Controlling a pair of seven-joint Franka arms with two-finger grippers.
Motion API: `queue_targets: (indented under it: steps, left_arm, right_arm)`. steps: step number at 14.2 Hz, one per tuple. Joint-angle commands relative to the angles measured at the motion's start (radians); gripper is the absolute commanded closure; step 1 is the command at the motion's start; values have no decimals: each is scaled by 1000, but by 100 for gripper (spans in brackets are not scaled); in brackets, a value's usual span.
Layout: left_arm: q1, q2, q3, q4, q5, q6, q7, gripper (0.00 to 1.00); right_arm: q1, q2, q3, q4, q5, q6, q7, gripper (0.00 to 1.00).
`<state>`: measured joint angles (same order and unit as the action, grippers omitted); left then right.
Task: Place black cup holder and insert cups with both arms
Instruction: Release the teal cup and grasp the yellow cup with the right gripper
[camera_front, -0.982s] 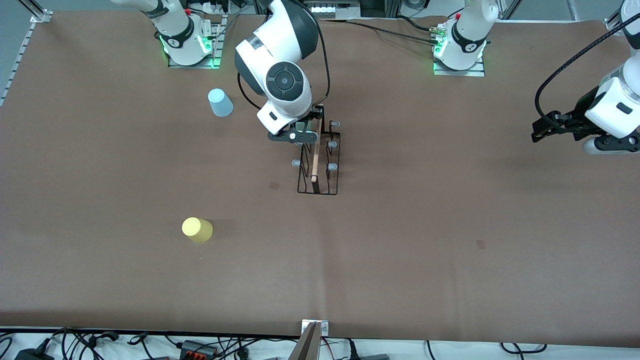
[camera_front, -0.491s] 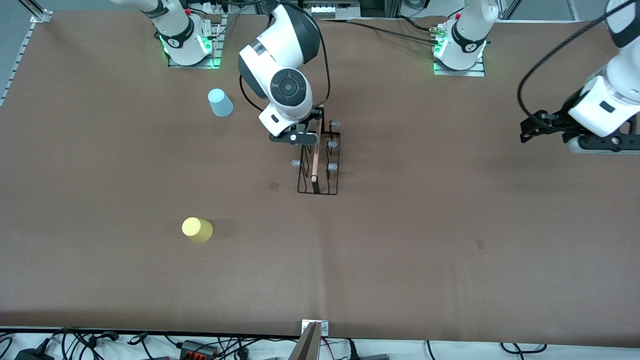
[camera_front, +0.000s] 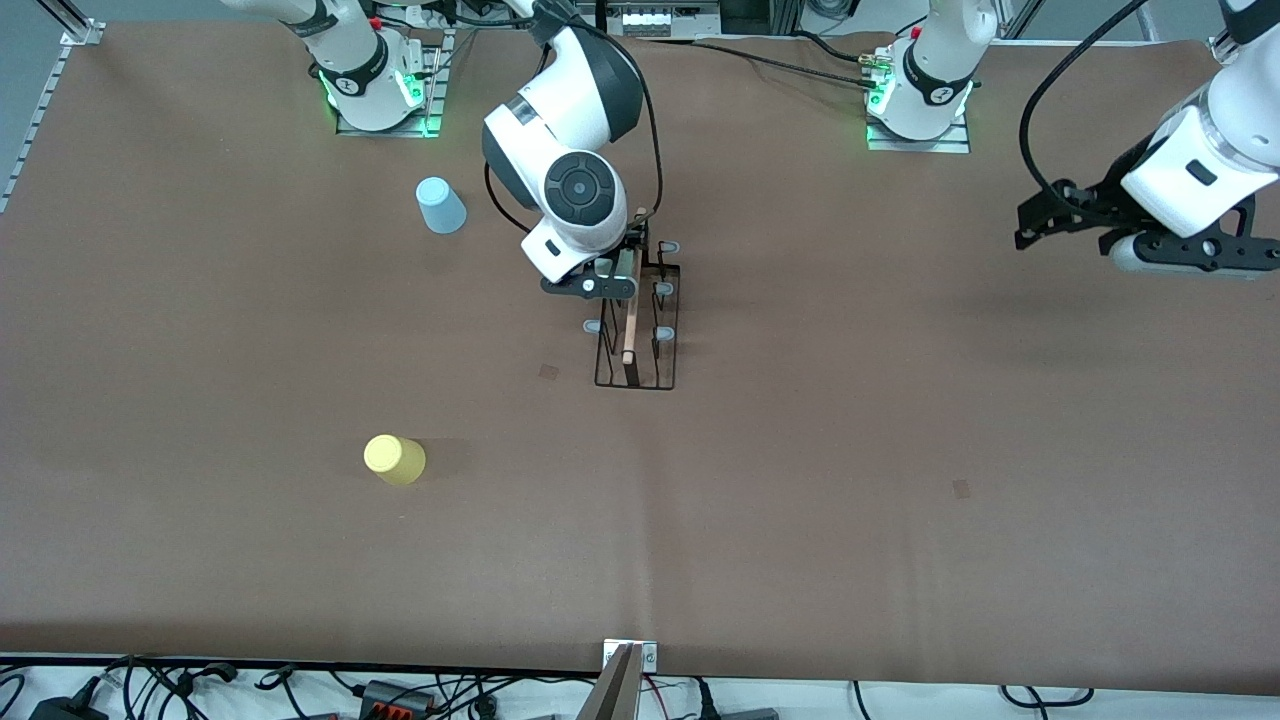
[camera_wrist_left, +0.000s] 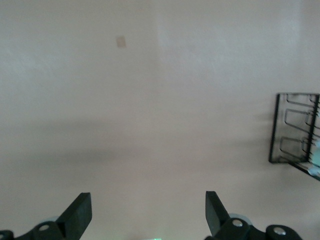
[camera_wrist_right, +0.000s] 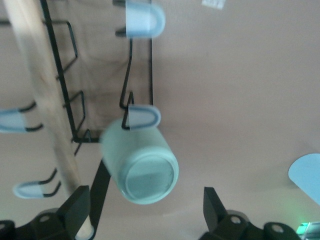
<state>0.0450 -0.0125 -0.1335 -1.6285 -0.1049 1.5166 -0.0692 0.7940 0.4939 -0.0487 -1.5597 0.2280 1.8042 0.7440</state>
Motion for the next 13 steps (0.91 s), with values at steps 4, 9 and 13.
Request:
queue_targets:
  steps: [4, 9, 13]
  left_arm:
    - [3, -24, -40, 38, -93, -50, 25, 0]
    - [13, -17, -52, 44, -82, -104, 20, 0]
    - [29, 34, -49, 67, -82, -104, 34, 0]
  right_arm:
    - [-93, 4, -213, 79, -63, 26, -37, 0]
    - [-278, 135, -218, 139, -96, 194, -182, 0]
    - [-326, 230, -215, 153, -95, 337, -296, 0]
